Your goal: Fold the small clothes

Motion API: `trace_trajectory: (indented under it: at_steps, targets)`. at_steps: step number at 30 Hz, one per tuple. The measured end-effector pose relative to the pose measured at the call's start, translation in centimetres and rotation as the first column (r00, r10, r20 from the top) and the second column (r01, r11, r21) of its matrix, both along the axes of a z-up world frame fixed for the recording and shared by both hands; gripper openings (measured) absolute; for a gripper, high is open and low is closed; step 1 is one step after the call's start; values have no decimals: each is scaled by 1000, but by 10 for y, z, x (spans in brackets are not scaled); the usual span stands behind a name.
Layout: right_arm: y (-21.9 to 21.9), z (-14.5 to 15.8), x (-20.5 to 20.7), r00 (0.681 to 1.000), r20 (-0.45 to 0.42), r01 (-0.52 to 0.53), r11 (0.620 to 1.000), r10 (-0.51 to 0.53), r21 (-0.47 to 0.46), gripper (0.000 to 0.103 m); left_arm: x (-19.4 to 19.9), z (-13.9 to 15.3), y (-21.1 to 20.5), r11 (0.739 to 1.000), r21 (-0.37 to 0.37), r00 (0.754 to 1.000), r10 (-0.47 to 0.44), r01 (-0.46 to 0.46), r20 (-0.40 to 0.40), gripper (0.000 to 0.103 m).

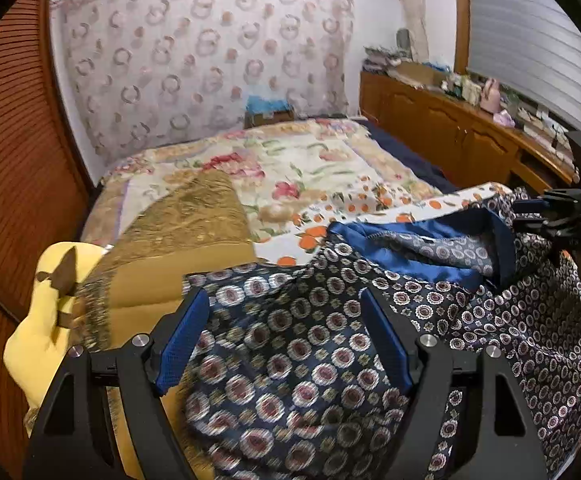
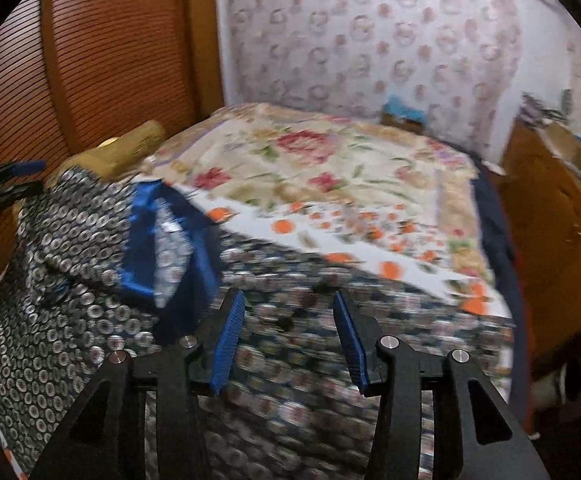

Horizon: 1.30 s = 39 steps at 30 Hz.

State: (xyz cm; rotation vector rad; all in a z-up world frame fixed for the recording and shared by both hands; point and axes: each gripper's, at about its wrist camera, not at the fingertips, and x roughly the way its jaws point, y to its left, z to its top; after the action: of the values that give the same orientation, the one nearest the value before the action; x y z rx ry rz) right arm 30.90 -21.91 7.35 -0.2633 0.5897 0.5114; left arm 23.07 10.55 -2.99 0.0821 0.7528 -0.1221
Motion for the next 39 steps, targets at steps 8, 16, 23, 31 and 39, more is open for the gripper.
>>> trace_trajectory:
  at_steps: [8,16,23,31,39]
  targets:
    - [11,-6,49,995,-70,-76,997,75,-2,48,45,-12,-21,998,8,991,-65,66,-119,69]
    - [8,-9,61,992,-79,-95,995,94,-6,9,71,-39,-38,992,43,968,-106,119,-228,42]
    - [13,-3,31,995,11,-97,995,97,3,4,37,-24,-42,985,34,974,-162,170,-158,3]
    - [-8,0,-41,991,110,-84,995,79,49,4,-55,19,-38,985,-20,985,-170,170,29,3]
    - [-25,-27,-139,986,155,-81,992,65,94,4,-151,17,-40,986,-45,982,-155,160,107,3]
